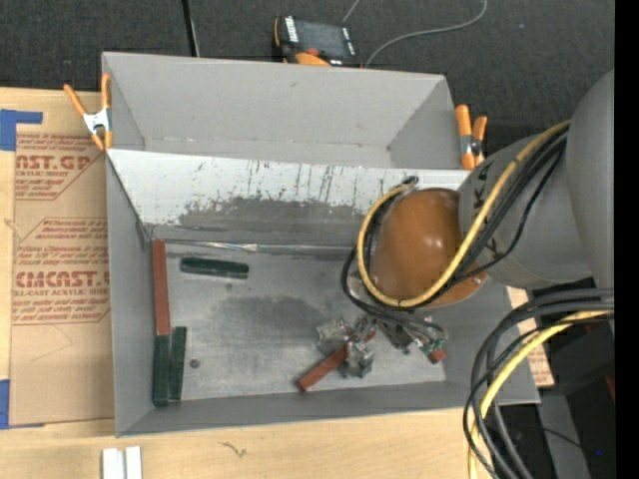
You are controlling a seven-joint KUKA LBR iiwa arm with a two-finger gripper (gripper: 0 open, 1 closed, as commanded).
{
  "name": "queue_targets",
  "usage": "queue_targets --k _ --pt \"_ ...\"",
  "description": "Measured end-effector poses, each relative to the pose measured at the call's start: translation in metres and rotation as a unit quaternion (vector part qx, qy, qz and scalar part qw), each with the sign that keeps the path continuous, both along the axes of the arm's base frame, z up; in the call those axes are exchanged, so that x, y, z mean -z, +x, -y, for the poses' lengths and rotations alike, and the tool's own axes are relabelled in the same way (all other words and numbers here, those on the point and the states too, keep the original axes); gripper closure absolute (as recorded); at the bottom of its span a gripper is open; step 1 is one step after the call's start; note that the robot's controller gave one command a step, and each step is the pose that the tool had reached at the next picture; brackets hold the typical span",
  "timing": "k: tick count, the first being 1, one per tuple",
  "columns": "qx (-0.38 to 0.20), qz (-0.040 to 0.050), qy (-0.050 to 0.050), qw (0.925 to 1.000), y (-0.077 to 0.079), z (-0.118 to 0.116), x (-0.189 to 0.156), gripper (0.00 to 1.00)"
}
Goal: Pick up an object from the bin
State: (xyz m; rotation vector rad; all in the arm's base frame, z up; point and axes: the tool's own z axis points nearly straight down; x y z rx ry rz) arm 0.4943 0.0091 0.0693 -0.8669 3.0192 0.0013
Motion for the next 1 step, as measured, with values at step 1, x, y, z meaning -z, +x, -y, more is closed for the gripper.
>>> queue_targets --k 1 --pt "-0.013 0.0049 0.000 0.9999 0.0161 -0.0062 -0.1547 1.00"
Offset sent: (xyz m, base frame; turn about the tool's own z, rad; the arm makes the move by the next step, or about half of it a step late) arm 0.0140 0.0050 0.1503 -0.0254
